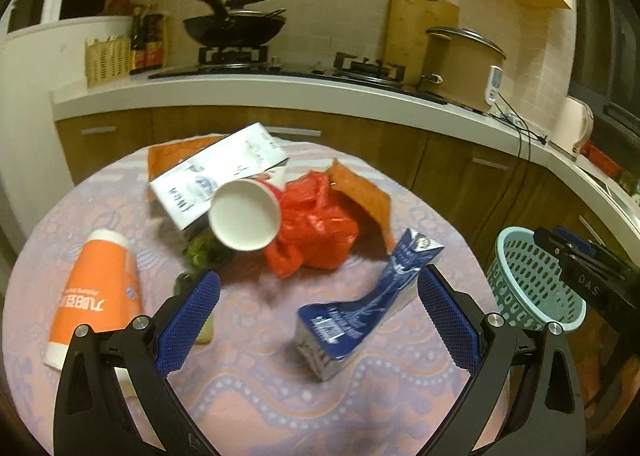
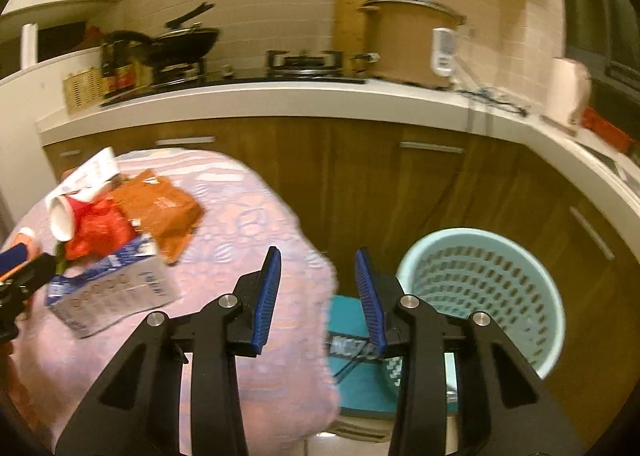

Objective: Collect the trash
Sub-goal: 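Grasp the orange paper cone cup with left tool while right tool grasps blue milk carton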

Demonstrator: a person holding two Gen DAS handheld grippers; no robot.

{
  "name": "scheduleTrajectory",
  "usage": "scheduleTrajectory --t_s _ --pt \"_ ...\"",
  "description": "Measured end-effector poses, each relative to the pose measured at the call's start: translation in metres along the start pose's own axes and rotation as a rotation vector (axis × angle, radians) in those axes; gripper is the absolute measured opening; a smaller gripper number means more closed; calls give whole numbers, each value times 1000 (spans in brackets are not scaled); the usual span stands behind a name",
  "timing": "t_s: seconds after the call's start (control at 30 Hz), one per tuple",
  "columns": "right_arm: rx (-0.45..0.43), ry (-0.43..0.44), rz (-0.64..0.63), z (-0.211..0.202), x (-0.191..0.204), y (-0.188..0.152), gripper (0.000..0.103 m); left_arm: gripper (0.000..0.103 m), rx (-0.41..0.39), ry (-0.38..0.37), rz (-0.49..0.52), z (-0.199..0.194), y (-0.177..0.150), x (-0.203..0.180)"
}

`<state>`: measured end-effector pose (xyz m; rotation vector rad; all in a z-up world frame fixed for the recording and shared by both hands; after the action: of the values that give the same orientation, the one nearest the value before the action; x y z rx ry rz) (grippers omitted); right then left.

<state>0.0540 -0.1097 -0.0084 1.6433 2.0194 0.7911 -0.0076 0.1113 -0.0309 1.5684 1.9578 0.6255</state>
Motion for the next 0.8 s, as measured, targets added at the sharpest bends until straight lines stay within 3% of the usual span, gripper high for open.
scheduleTrajectory --t_s 0.27,0.47,0.53,0.7,0.8 --pt "39 167 -106 -1 67 -6 35 96 -44 114 -129 -43 -11 57" --pt "61 278 -206 -14 128 -26 37 95 -7 198 -215 -49 -24 107" --pt "71 297 -244 -16 150 -34 52 95 11 190 -231 -46 -28 116" --pt "90 312 -300 -14 184 -45 57 95 29 187 -229 -41 -35 119" --pt "113 270 -315 -2 193 -45 57 95 44 184 -237 -34 -36 122"
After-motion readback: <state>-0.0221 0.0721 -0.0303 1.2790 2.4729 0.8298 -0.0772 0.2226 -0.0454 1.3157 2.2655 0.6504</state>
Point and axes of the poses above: each gripper's, at about its wrist camera, not at the fingertips, and z roughly the way its jaws point, x to its left, y to its top, the point moved 5 cm from there along z, roughly the way its jaws point, and after that the axes turned 14 degrees about x, right-handed, at the moved point
